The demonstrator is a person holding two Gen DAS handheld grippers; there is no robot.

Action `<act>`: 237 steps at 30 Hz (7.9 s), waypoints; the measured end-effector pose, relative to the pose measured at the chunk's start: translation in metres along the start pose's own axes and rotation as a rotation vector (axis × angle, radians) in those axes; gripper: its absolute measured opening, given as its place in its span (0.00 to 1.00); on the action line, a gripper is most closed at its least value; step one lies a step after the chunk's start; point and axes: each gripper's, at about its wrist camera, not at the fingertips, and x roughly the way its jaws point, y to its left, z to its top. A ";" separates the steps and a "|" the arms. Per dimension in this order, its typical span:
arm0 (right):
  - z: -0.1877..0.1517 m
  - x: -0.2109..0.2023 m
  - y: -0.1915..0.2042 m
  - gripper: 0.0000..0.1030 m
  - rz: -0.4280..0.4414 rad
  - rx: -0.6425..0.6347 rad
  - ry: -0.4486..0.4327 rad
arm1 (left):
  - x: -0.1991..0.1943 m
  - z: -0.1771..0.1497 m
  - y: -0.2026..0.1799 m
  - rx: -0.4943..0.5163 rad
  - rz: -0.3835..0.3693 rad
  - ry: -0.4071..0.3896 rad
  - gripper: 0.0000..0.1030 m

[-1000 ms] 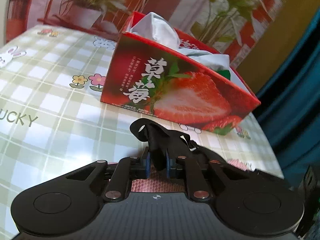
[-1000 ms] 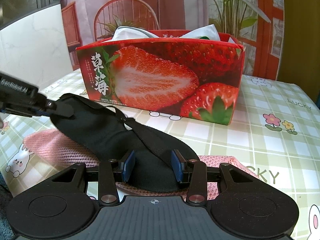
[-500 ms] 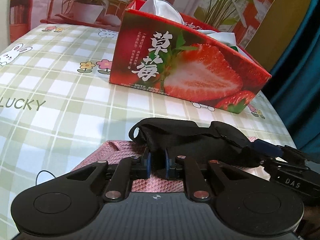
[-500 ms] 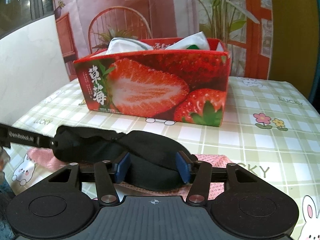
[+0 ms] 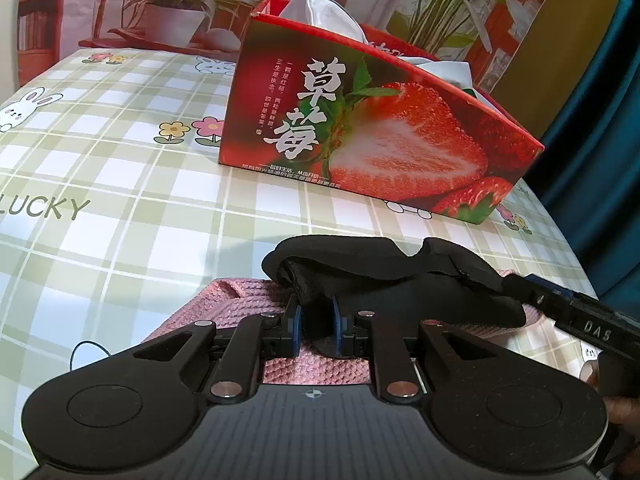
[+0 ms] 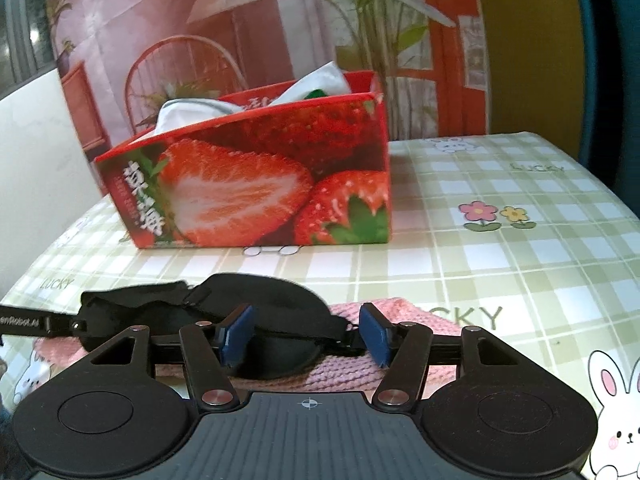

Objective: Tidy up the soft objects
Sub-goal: 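Tighten both grippers on the black eye mask fabric and strap, then lift the black eye mask with both grippers and lower it into the box, then open both grippers to release the eye mask and pull back, then move both open grippers down to the pink knitted cloth, then close both grippers on the pink knitted cloth, pinching it together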

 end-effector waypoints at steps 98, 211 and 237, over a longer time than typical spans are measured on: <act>0.149 -0.016 0.018 0.08 0.158 -0.165 -0.365 | -0.043 0.144 -0.058 0.208 0.025 -0.366 0.13; -0.010 0.018 0.012 0.76 -0.011 -0.054 0.099 | 0.000 -0.005 -0.039 0.200 0.142 0.051 0.92; -0.010 0.017 0.019 0.44 0.048 -0.054 0.127 | -0.040 0.005 -0.043 0.147 0.083 -0.086 0.66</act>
